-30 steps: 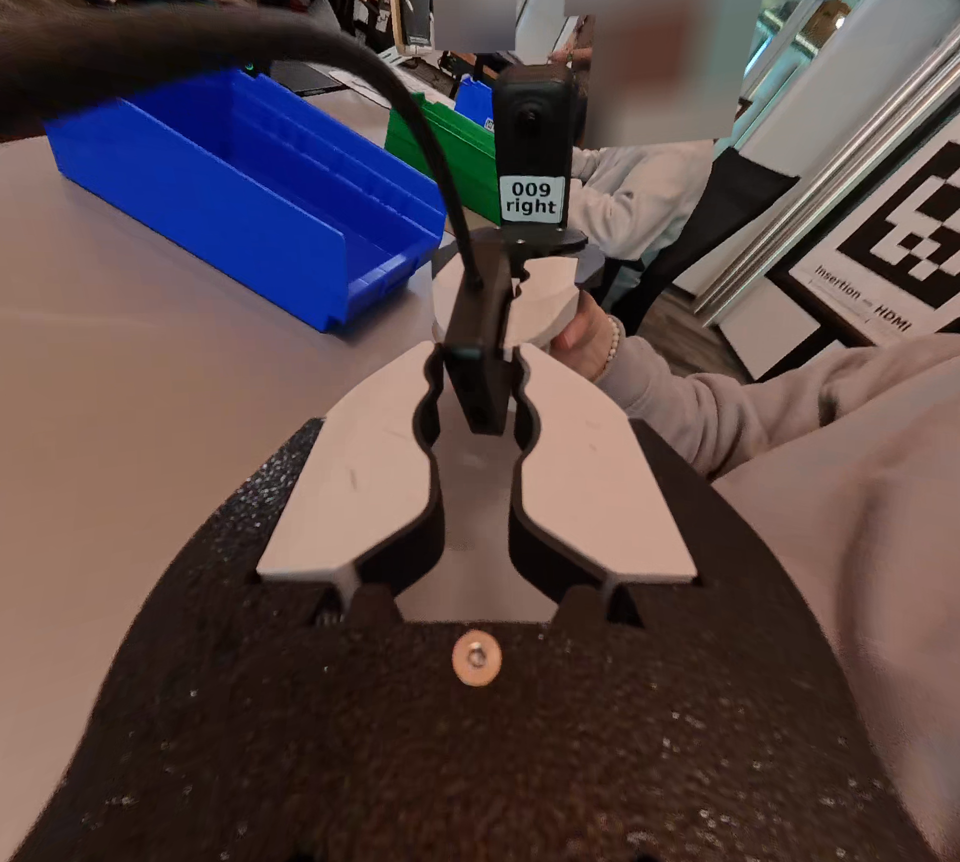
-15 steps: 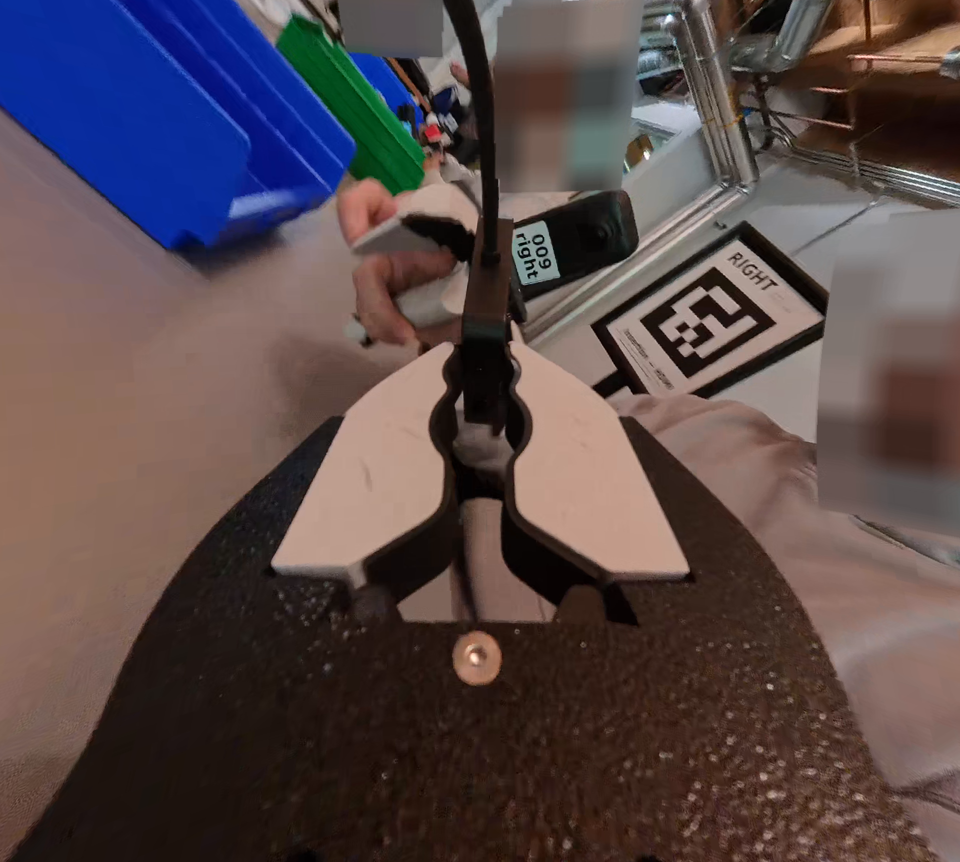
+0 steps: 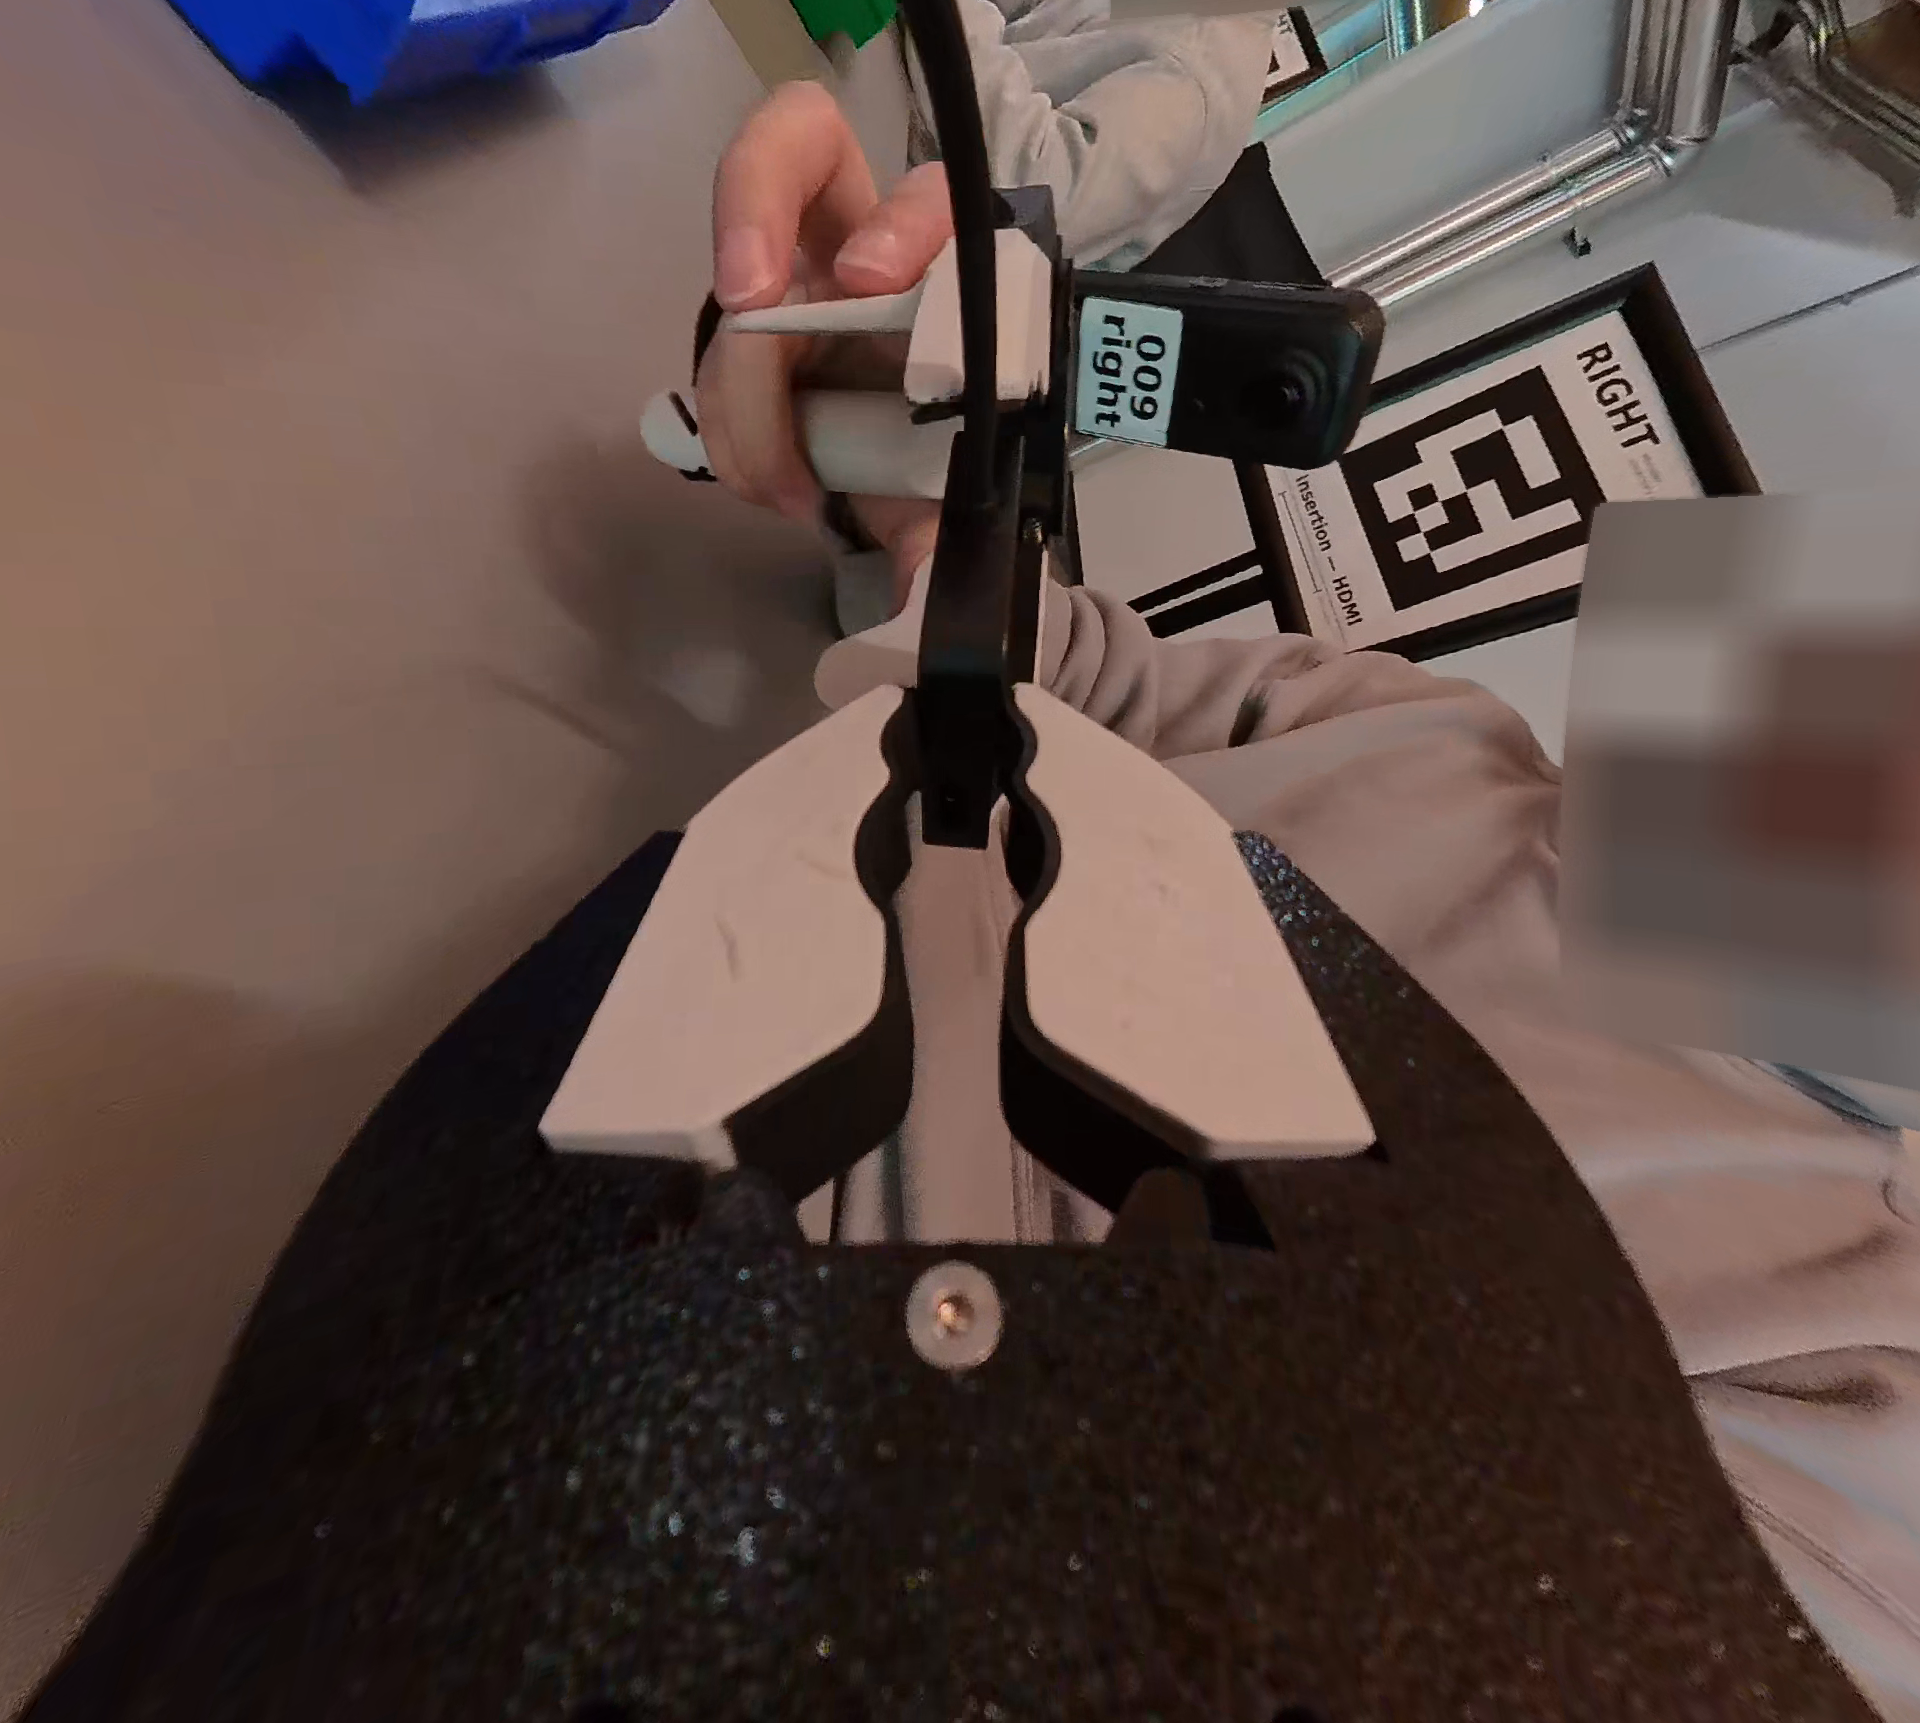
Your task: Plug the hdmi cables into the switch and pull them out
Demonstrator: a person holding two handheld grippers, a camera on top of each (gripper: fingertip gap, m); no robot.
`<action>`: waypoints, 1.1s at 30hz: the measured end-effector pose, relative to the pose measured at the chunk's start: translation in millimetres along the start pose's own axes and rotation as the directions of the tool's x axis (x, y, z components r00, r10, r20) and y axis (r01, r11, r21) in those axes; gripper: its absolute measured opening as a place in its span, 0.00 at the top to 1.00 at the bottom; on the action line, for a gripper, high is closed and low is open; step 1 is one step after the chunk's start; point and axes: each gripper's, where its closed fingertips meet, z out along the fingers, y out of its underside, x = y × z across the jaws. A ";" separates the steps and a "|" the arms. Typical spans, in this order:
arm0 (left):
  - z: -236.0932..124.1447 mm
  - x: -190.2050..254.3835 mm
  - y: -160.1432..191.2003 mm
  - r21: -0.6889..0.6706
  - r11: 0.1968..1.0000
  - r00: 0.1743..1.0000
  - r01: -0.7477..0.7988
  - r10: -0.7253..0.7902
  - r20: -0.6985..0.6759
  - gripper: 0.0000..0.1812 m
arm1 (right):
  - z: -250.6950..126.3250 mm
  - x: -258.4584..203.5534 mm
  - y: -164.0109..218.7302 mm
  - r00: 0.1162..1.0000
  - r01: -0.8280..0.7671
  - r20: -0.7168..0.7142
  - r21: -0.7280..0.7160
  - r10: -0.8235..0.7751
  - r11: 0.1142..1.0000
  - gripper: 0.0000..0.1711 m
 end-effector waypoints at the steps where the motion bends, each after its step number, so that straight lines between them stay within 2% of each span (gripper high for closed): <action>1: 0.8 0.6 0.2 -0.001 1.000 1.000 0.004 -0.004 -0.005 0.93 | -1.0 0.1 -0.7 1.000 0.000 -0.002 0.015 0.000 1.000 0.50; 5: 1.4 4.4 -6.7 0.054 0.998 0.999 0.033 -0.031 -0.036 0.93 | -3.4 4.7 -4.5 1.000 0.003 -0.031 0.067 -0.001 0.998 0.55; 8: -1.4 1.5 -17.4 0.128 0.991 0.999 0.046 -0.045 -0.005 0.93 | -2.9 12.8 -1.9 0.997 -0.034 -0.071 0.076 0.039 0.997 0.55; 10: -5.6 0.2 -28.8 0.204 0.978 0.999 0.038 -0.042 0.014 0.92 | -1.0 22.7 -0.3 0.985 -0.112 -0.120 0.079 0.121 0.991 0.55; 12: -16.3 0.9 -45.6 0.319 0.946 0.996 -0.063 0.042 0.074 0.86 | -2.6 32.6 -0.6 0.967 -0.180 -0.161 0.110 0.196 0.978 0.55; 14: -33.1 4.6 -61.0 0.430 0.881 0.976 -0.198 0.139 0.166 0.86 | -5.8 37.0 1.2 0.945 -0.270 -0.152 0.135 0.289 0.953 0.55; 16: -44.9 14.1 -67.1 0.461 0.786 0.905 -0.413 0.299 0.302 0.84 | -12.3 45.8 -0.2 0.889 -0.399 -0.146 0.218 0.433 0.891 0.55; 18: -46.6 23.6 -62.2 0.358 0.634 0.718 -0.685 0.503 0.481 0.78 | -19.6 50.9 -2.3 0.806 -0.543 -0.065 0.311 0.588 0.780 0.55; 21: -33.0 30.4 -46.6 0.072 0.328 0.289 -0.942 0.683 0.671 0.71 | -26.1 45.3 -1.0 0.712 -0.677 0.091 0.350 0.696 0.648 0.55; 23: -20.1 19.6 -37.6 -0.184 0.186 0.001 -0.965 0.705 0.709 0.69 | -26.7 40.2 -1.9 0.671 -0.724 0.159 0.352 0.724 0.594 0.55; 25: -12.4 5.6 -35.0 -0.412 0.110 -0.234 -0.905 0.679 0.695 0.66 | -23.1 32.8 -1.7 0.658 -0.743 0.192 0.323 0.729 0.586 0.55; 27: -3.4 0.6 -32.6 -0.562 0.023 -0.409 -0.827 0.662 0.628 0.66 | -21.4 24.7 -5.8 0.666 -0.740 0.225 0.313 0.711 0.595 0.55; 28: 1.3 3.8 -32.0 -0.605 -0.042 -0.486 -0.795 0.642 0.593 0.69 | -20.5 22.7 -6.7 0.674 -0.733 0.222 0.312 0.704 0.604 0.55; 29: 7.0 8.1 -30.4 -0.629 -0.108 -0.544 -0.770 0.628 0.557 0.76 | -19.1 20.1 -6.4 0.686 -0.723 0.215 0.305 0.695 0.620 0.56; 31: 15.7 8.3 -27.3 -0.669 -0.185 -0.612 -0.720 0.625 0.485 0.87 | -15.9 11.7 -6.3 0.719 -0.693 0.213 0.280 0.661 0.664 0.55; 33: 17.0 4.8 -28.1 -0.685 -0.204 -0.630 -0.699 0.629 0.456 0.88 | -16.3 12.7 -5.2 0.745 -0.664 0.180 0.286 0.642 0.691 0.55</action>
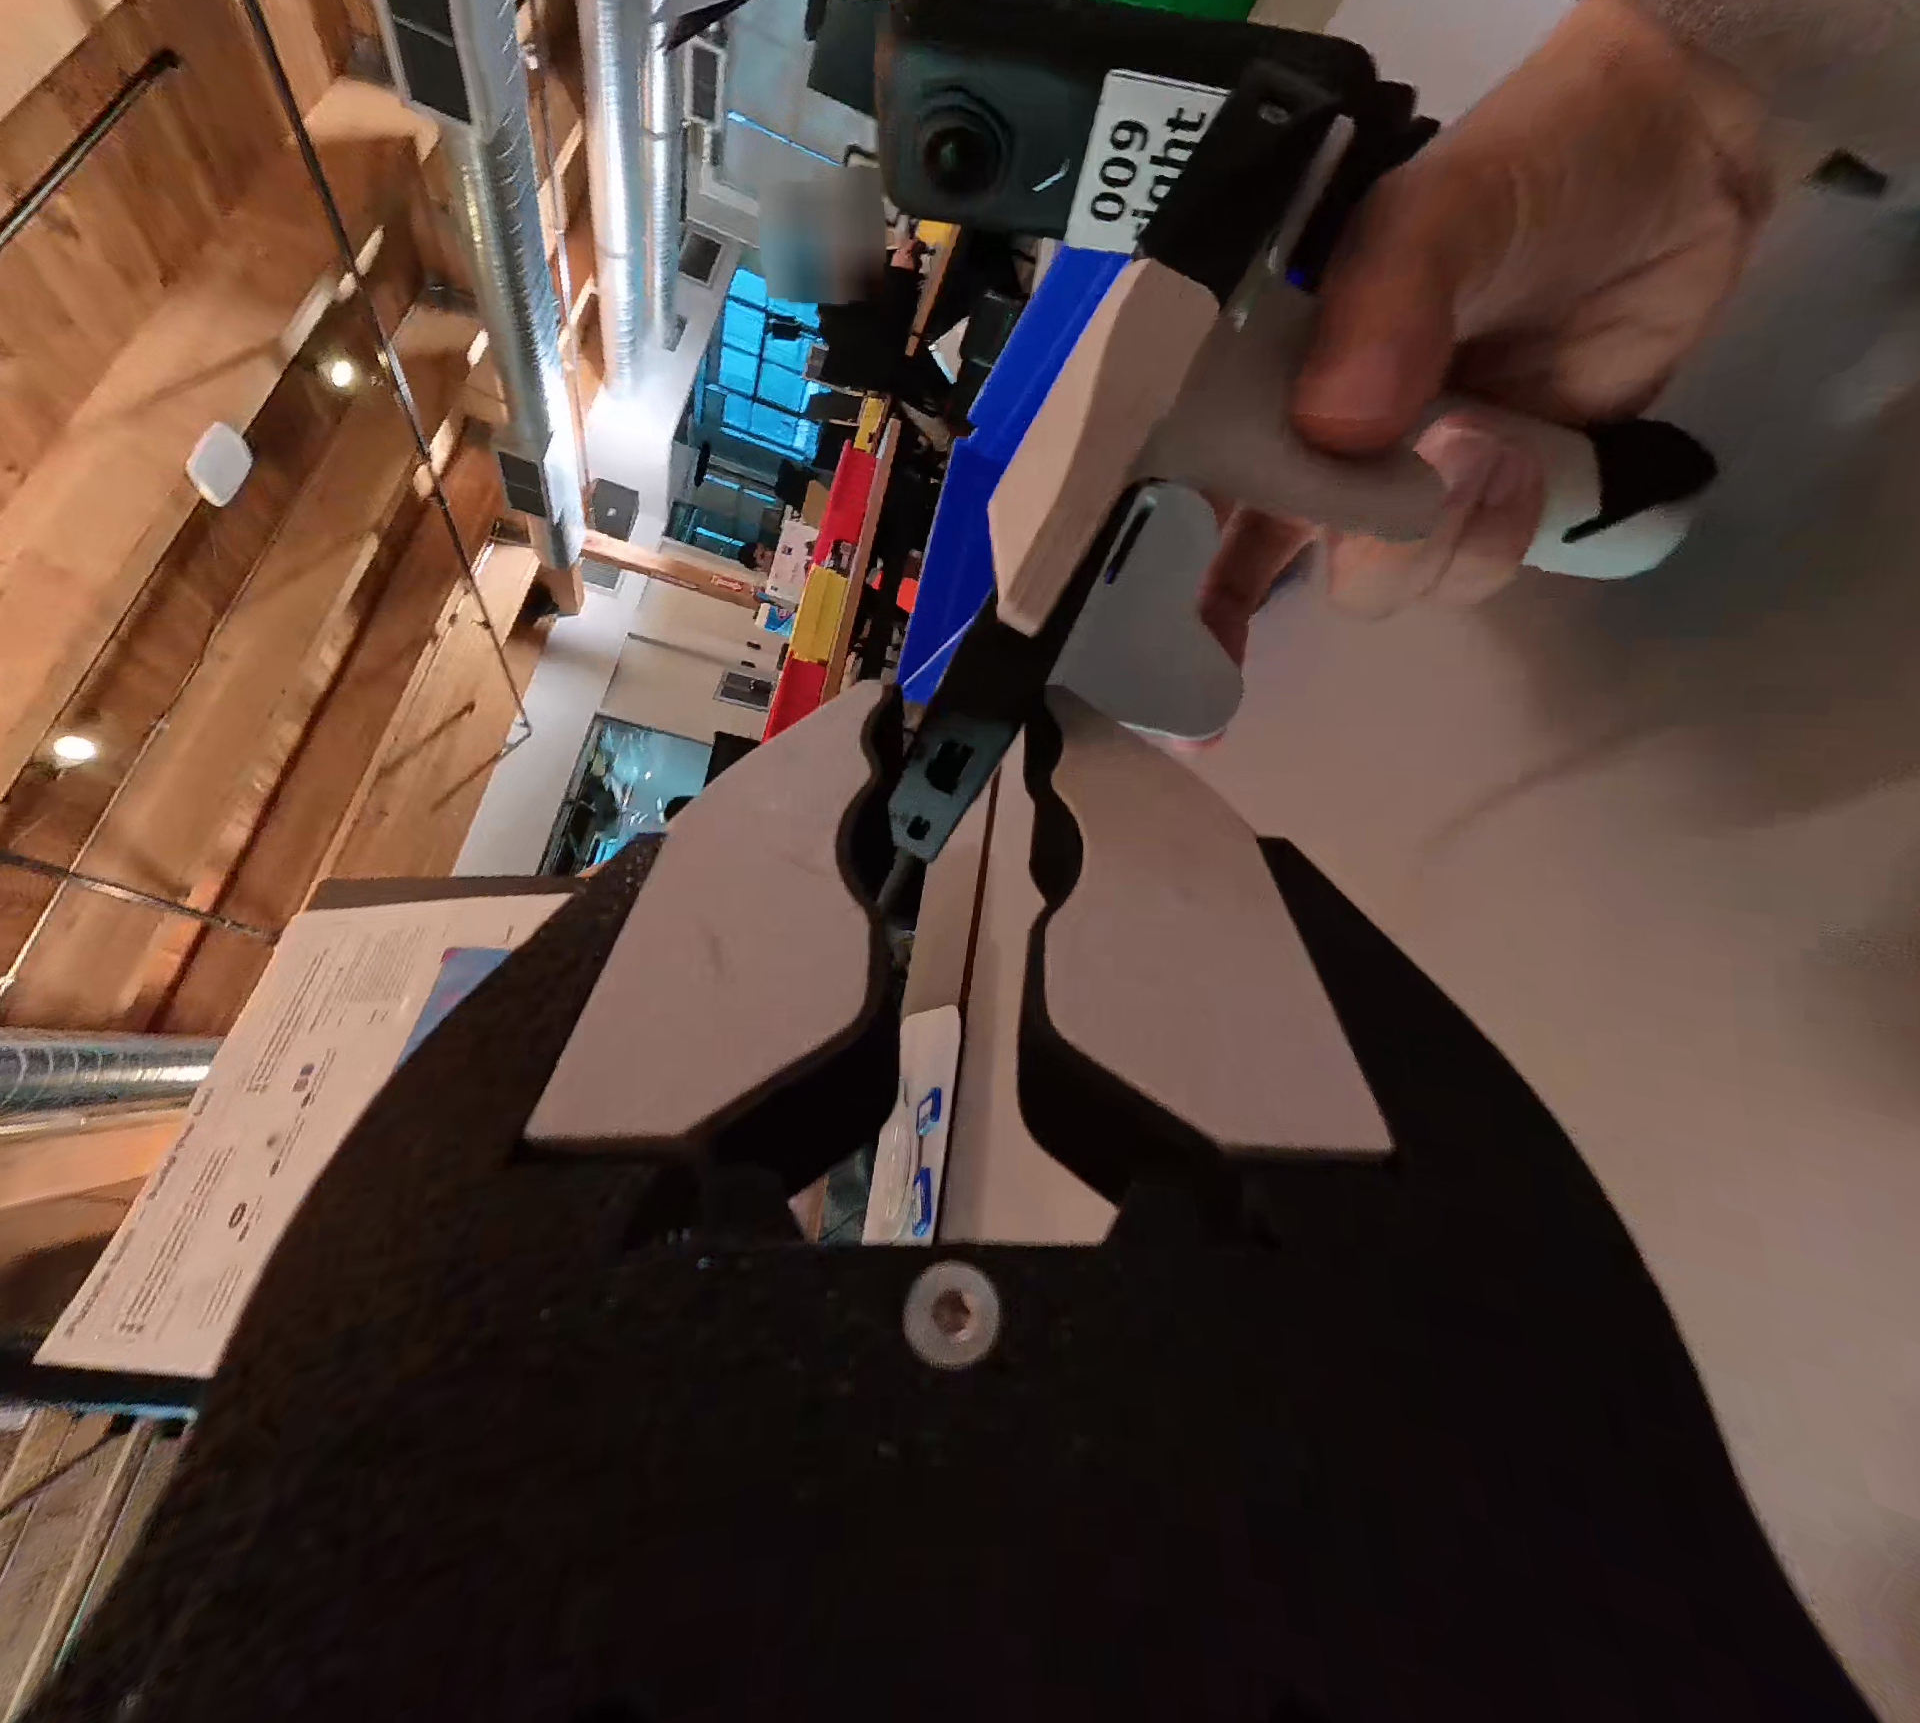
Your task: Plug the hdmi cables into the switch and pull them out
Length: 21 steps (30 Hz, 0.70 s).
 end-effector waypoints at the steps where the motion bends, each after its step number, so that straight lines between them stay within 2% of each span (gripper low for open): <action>1: 0.4 1.8 0.5 0.005 1.000 1.000 -0.006 0.006 -0.019 0.88 | -1.1 0.5 1.9 1.000 0.012 0.001 -0.018 -0.012 1.000 0.56; 3: -0.9 -0.5 -1.3 0.026 1.000 1.000 -0.013 0.013 -0.019 0.90 | -3.4 -1.3 4.1 0.999 0.051 0.019 -0.036 -0.051 0.998 0.56; 7: -8.0 -12.4 -9.4 0.081 0.997 1.000 -0.007 0.008 -0.012 0.92 | -7.0 -20.6 -6.9 0.988 0.099 0.113 0.039 -0.103 0.994 0.56; 9: -9.0 -13.0 -11.3 0.066 0.995 0.997 -0.074 0.075 -0.018 0.93 | -5.3 -23.2 -6.9 0.986 0.116 0.115 0.027 -0.118 0.993 0.56; 13: -8.4 -8.2 -10.6 -0.006 0.952 0.951 -0.306 0.305 -0.046 0.92 | -3.4 -16.7 -11.0 0.993 0.094 0.071 0.055 -0.098 0.994 0.52; 15: -9.5 -6.2 -11.4 -0.007 0.938 0.936 -0.345 0.344 -0.082 0.92 | -5.6 -14.5 -9.1 0.992 0.105 0.068 0.042 -0.107 0.994 0.54; 19: -11.9 -7.5 -7.9 -0.018 0.915 0.909 -0.402 0.397 -0.124 0.92 | -10.3 -8.5 -16.5 0.985 0.172 0.006 0.070 -0.173 0.983 0.51; 21: -12.6 -8.0 -10.6 -0.001 0.910 0.902 -0.415 0.411 -0.131 0.92 | -10.8 -11.9 -12.3 0.981 0.190 0.029 0.040 -0.191 0.981 0.51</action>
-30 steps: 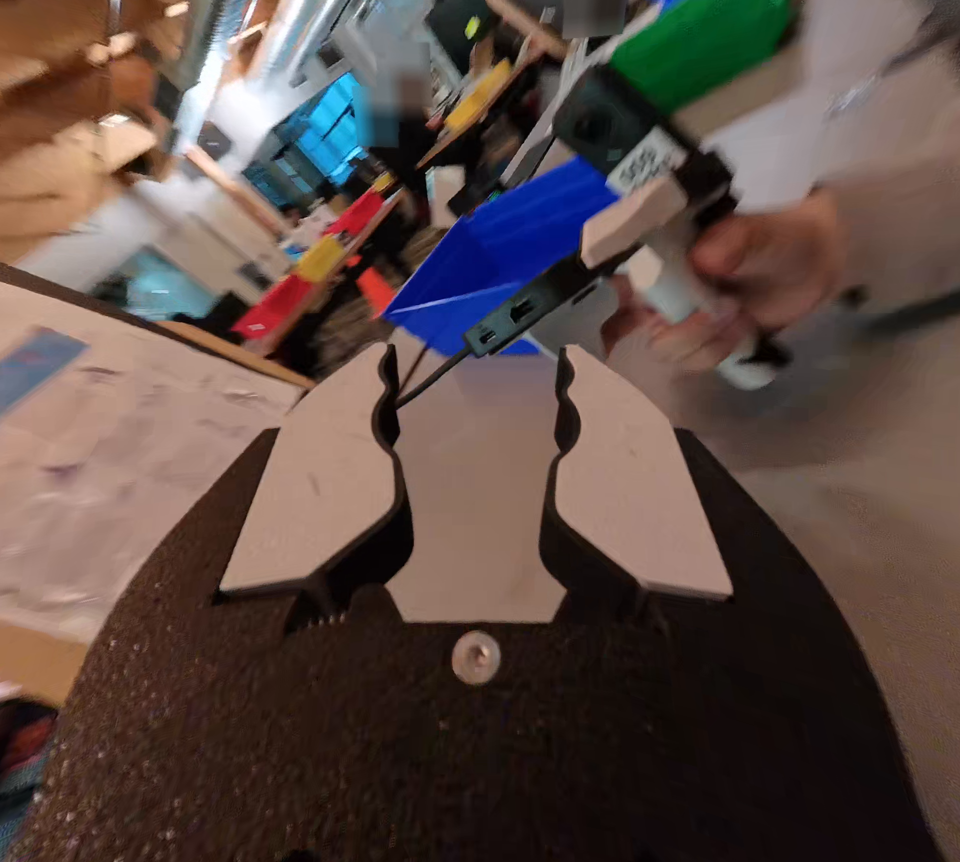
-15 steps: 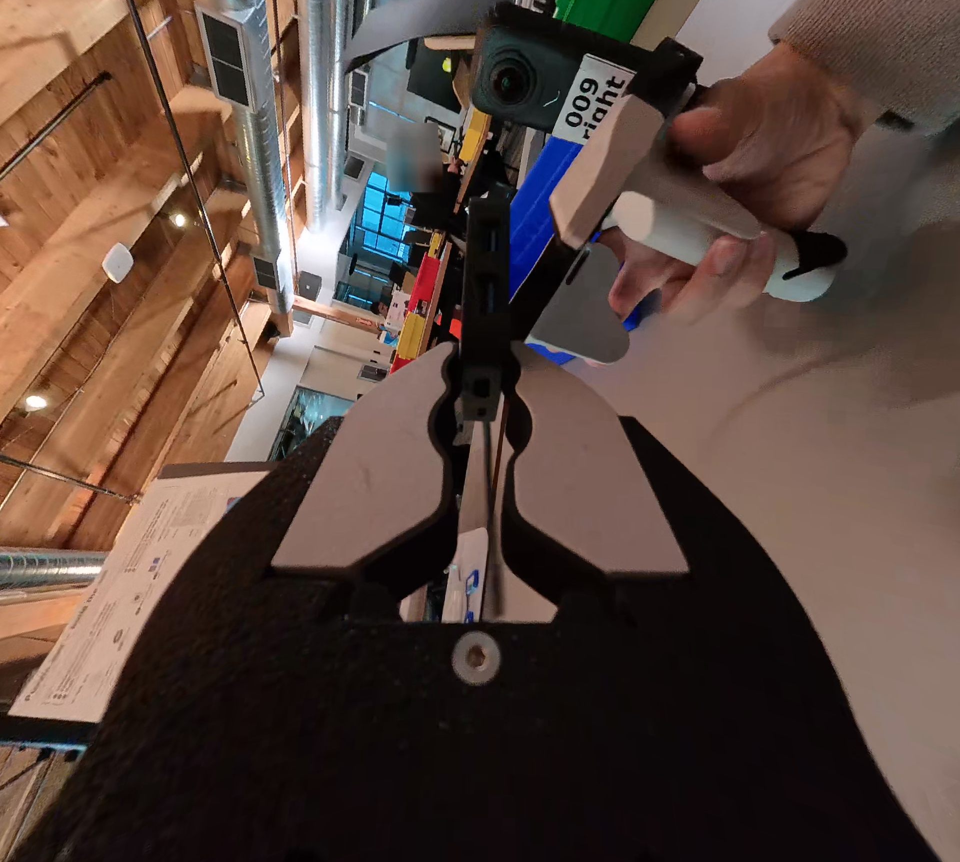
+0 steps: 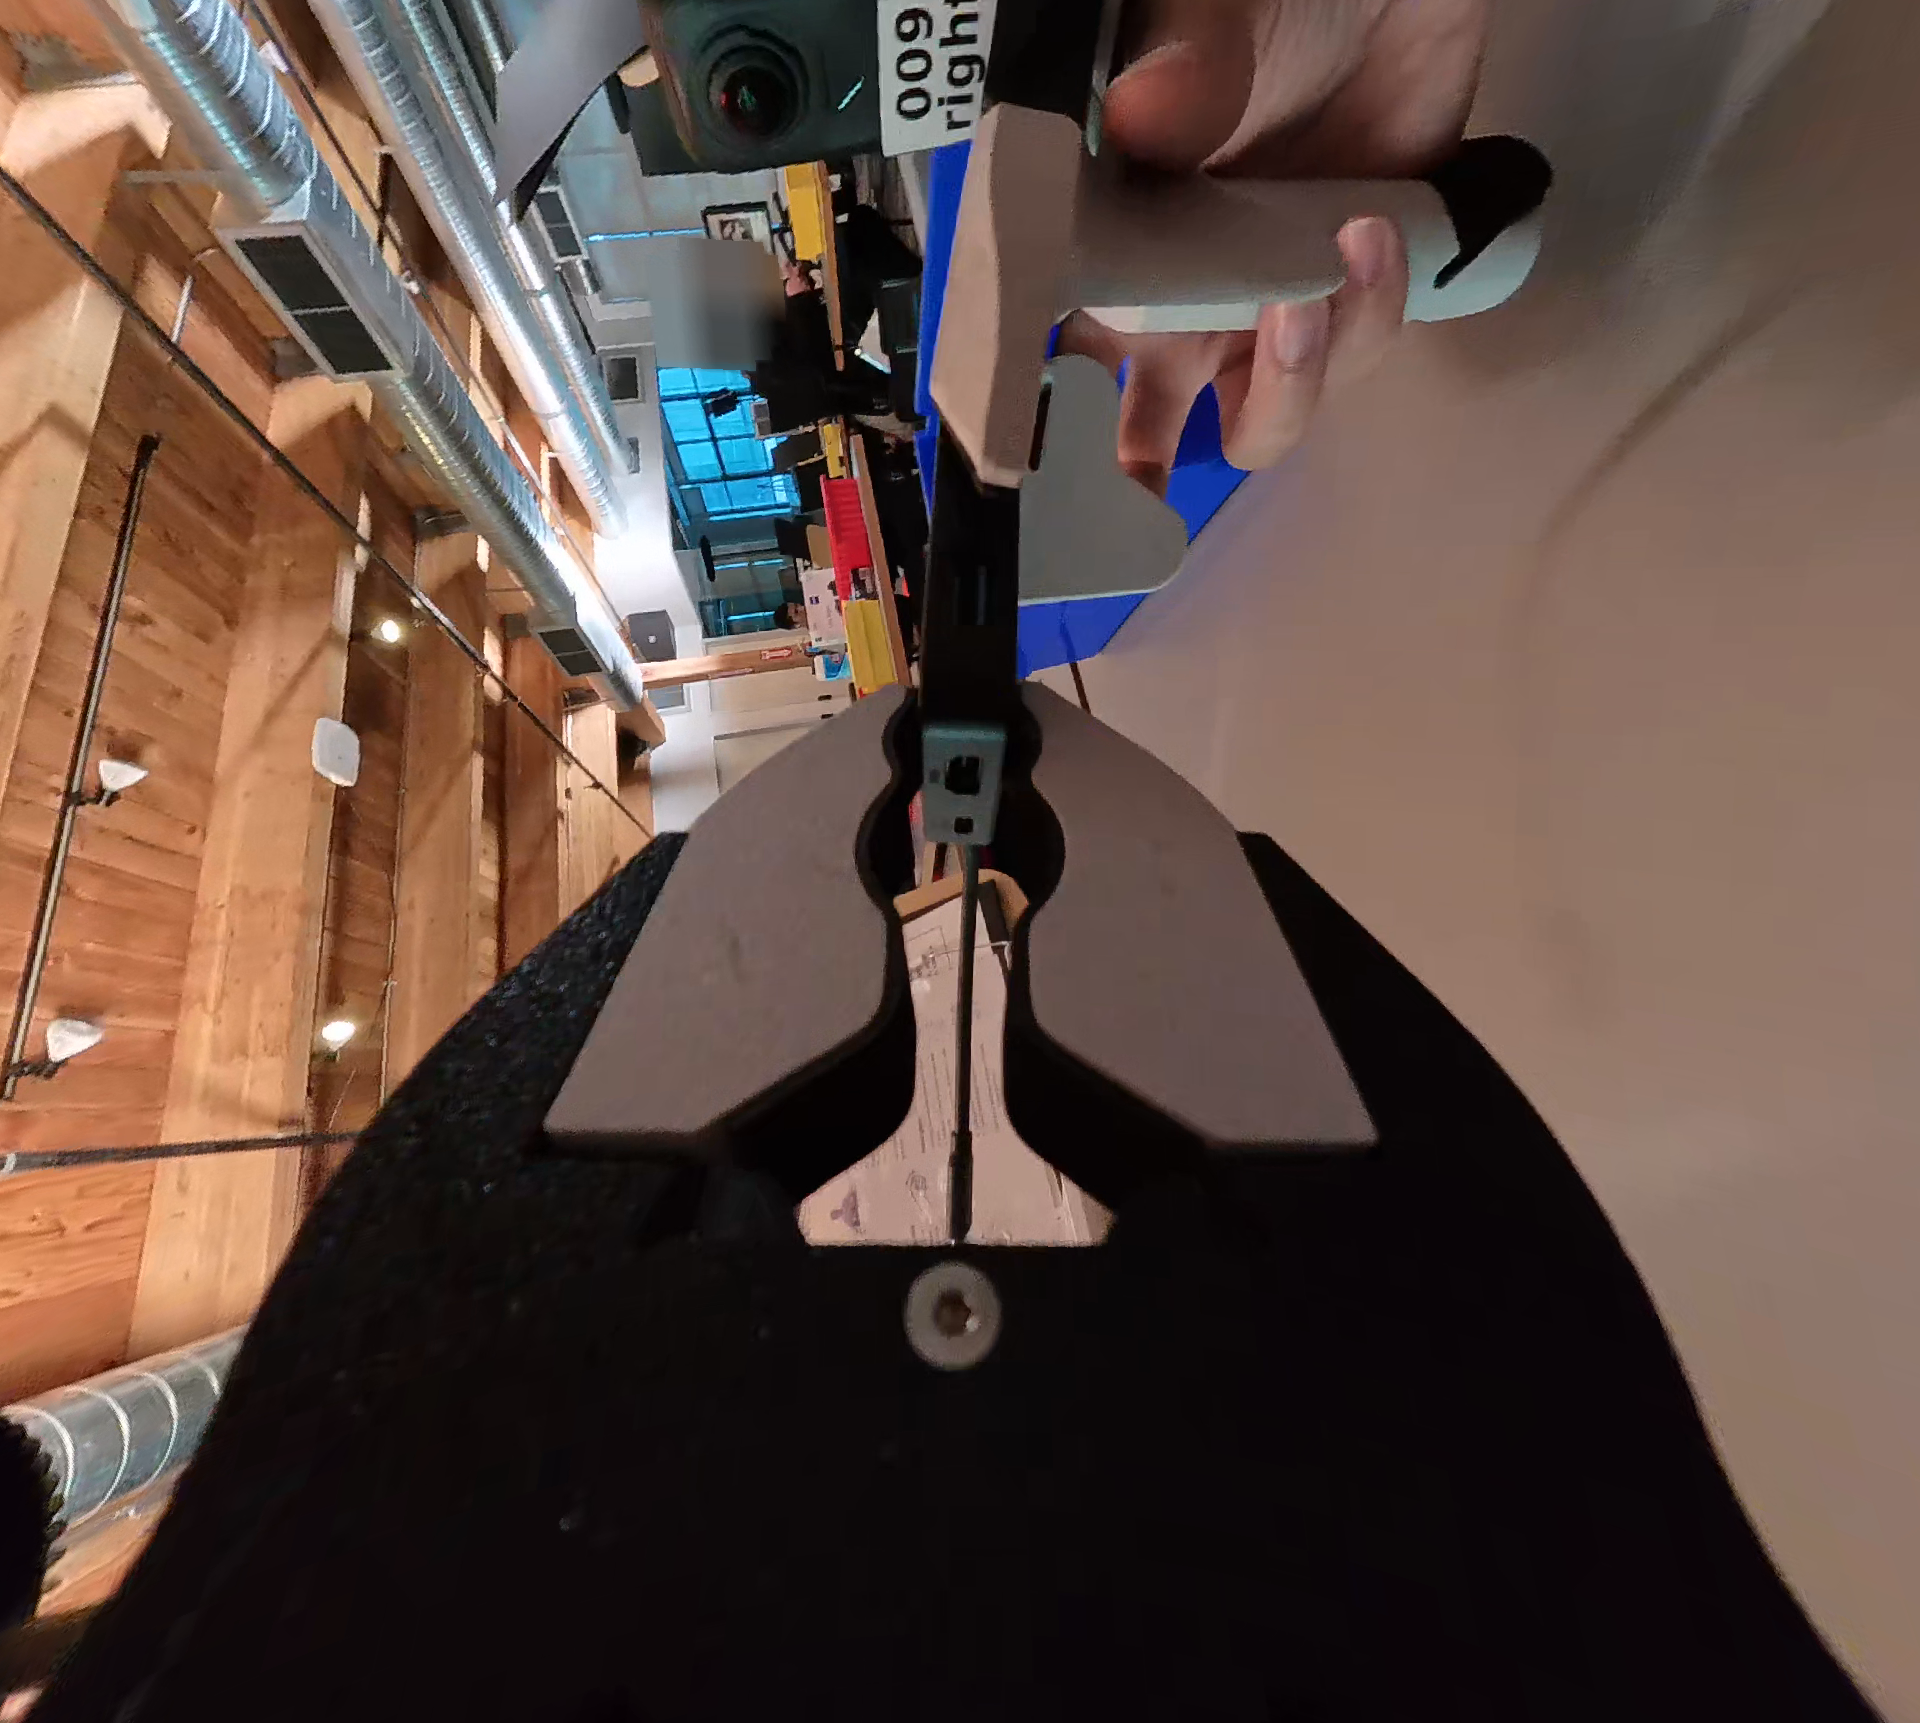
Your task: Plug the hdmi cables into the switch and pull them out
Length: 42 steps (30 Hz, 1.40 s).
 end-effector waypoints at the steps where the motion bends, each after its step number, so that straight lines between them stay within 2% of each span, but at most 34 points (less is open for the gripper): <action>1: 0.3 0.9 -1.3 0.007 1.000 1.000 -0.008 0.008 -0.014 0.92 | 1.0 -3.0 2.4 1.000 0.012 0.014 -0.013 -0.012 1.000 0.51; 2: 0.9 1.9 -2.4 0.014 1.000 1.000 -0.017 0.018 -0.026 0.92 | 2.4 -8.0 3.9 0.999 0.021 0.040 -0.017 -0.020 1.000 0.55; 6: -0.6 1.7 -2.2 0.020 0.998 0.997 -0.063 0.064 -0.049 0.92 | 4.7 -8.4 3.9 0.999 0.019 0.032 -0.003 -0.019 1.000 0.58; 9: -2.4 3.0 1.3 0.009 0.995 0.993 -0.102 0.103 -0.065 0.92 | 7.7 -7.8 6.8 0.999 0.050 0.011 -0.016 -0.050 0.999 0.58; 12: -3.9 3.0 6.5 0.007 0.997 0.994 -0.080 0.080 -0.074 0.92 | 11.4 -5.4 9.3 1.000 0.029 -0.010 -0.024 -0.030 0.999 0.58; 15: -4.7 -2.8 11.8 0.001 0.998 0.998 0.055 -0.055 -0.033 0.91 | 15.4 -2.4 5.7 0.999 0.011 -0.041 -0.017 -0.012 1.000 0.58; 18: -7.6 -9.7 22.1 0.004 0.947 0.947 0.322 -0.322 0.012 0.77 | 15.0 2.3 7.3 0.998 -0.017 -0.064 0.005 0.017 1.000 0.58; 20: -17.1 -17.6 31.8 0.040 0.854 0.853 0.519 -0.520 0.044 0.77 | 11.7 6.1 4.6 0.996 -0.029 -0.083 0.030 0.032 0.999 0.58; 24: -60.2 -52.4 80.8 0.149 0.575 0.556 0.805 -0.818 0.149 0.78 | 3.9 14.3 5.0 0.992 -0.008 -0.127 0.036 0.012 0.999 0.58; 26: -87.1 -58.1 138.0 0.059 0.403 0.373 0.913 -0.887 0.273 0.80 | 0.7 16.9 0.8 0.992 -0.022 -0.124 0.068 0.031 0.997 0.58; 29: -130.8 -21.3 221.4 -0.216 0.067 0.159 0.974 -0.881 0.445 0.78 | -1.5 17.5 -2.2 0.993 -0.026 -0.113 0.093 0.036 0.995 0.58; 31: -149.1 15.3 246.2 -0.357 -0.134 0.047 0.925 -0.890 0.454 0.77 | -1.1 16.7 -1.3 0.994 -0.012 -0.110 0.086 0.022 0.996 0.58; 32: -152.4 29.7 252.2 -0.386 -0.206 -0.012 0.899 -0.894 0.448 0.77 | -0.7 16.8 -0.2 0.994 -0.012 -0.111 0.081 0.021 0.997 0.58; 34: -150.5 51.9 259.1 -0.404 -0.304 -0.108 0.863 -0.892 0.439 0.77 | -0.2 17.2 0.2 0.993 -0.006 -0.118 0.080 0.015 0.997 0.58; 39: -121.6 78.0 279.9 -0.338 -0.470 -0.291 0.816 -0.837 0.463 0.80 | -1.3 18.2 1.7 0.992 0.005 -0.125 0.069 0.004 0.998 0.58; 42: -103.5 93.3 297.1 -0.341 -0.562 -0.360 0.753 -0.787 0.502 0.81 | -1.9 17.6 1.2 0.992 0.003 -0.122 0.072 0.005 0.997 0.58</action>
